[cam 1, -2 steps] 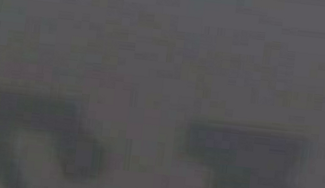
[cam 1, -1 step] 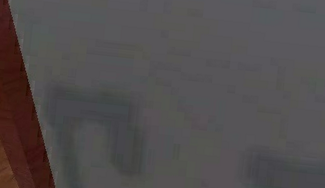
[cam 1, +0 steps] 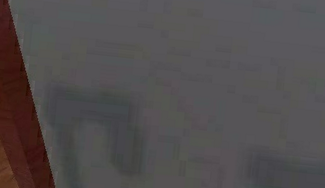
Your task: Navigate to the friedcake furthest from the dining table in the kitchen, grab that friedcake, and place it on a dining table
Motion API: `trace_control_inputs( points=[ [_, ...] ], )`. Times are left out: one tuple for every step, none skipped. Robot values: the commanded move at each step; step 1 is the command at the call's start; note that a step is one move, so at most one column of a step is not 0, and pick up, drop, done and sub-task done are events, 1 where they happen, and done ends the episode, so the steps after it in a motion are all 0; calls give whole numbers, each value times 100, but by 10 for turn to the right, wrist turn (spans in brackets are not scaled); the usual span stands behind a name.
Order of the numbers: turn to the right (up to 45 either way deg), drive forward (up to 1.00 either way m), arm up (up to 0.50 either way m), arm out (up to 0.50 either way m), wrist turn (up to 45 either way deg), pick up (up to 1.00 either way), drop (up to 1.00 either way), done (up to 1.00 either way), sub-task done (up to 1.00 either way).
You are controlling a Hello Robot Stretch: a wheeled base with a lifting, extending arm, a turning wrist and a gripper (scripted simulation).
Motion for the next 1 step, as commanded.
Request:
trace_control_inputs(
  points=[
    [0, 0, 38, 0, 0, 0, 0, 0, 0]
  ],
)
